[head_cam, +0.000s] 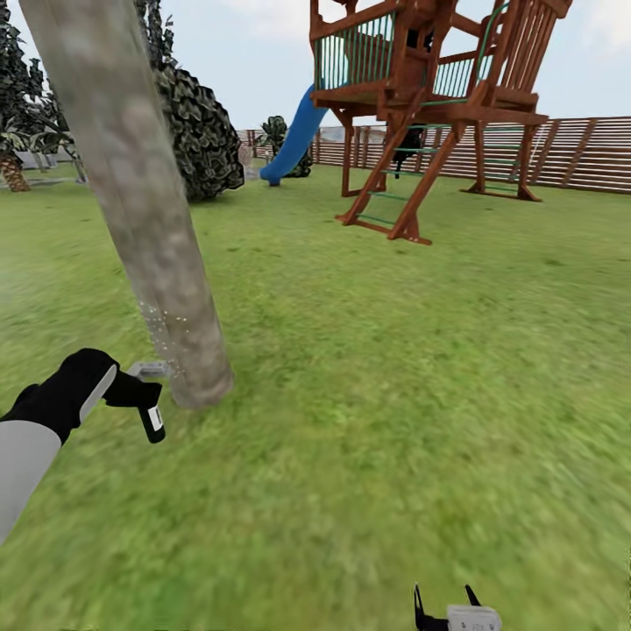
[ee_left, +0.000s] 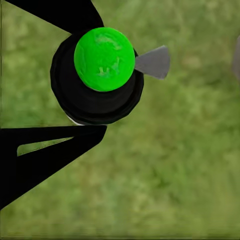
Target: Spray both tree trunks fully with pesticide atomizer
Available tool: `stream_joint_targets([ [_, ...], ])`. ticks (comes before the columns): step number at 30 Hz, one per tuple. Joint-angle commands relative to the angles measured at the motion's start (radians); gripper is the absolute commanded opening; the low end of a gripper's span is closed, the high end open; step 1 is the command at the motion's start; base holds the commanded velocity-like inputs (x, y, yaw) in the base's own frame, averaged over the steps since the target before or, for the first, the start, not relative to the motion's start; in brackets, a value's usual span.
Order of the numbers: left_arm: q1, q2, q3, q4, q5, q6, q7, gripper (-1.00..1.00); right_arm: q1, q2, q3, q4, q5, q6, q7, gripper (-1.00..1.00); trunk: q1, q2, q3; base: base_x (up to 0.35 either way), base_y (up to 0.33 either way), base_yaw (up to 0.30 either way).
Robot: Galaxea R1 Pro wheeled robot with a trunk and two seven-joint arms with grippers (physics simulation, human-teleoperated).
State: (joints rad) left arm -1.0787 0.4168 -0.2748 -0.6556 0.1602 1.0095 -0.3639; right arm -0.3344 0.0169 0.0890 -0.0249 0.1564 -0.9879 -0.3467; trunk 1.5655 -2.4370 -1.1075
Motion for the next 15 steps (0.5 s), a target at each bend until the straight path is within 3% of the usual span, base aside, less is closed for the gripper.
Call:
stream_joint_targets([
  [1, 0.000, -0.001, 0.001, 0.001, 0.000, 0.000, 0.000, -1.00, 0.000, 0.000, 0.000, 0.000, 0.000, 0.000, 0.000, 1.00, 0.000, 0.000, 0.000, 0.000, -0.274, 0.206],
  [5, -0.001, -0.001, 0.007, -0.004, 0.001, 0.000, 0.005, -1.00, 0.000, 0.000, 0.000, 0.000, 0.000, 0.000, 0.000, 1.00, 0.000, 0.000, 0.000, 0.000, -0.273, 0.258],
  [10, -0.018, -0.007, 0.029, -0.008, -0.001, 0.003, 0.013, -1.00, 0.000, 0.000, 0.000, 0.000, 0.000, 0.000, 0.000, 1.00, 0.000, 0.000, 0.000, 0.000, -0.051, 0.256],
  [15, -0.139, -0.063, 0.039, 0.022, -0.002, 0.011, 0.111, -1.00, 0.000, -0.001, 0.000, 0.000, 0.000, 0.000, 0.000, 1.00, 0.000, 0.000, 0.000, 0.000, -0.002, 0.034],
])
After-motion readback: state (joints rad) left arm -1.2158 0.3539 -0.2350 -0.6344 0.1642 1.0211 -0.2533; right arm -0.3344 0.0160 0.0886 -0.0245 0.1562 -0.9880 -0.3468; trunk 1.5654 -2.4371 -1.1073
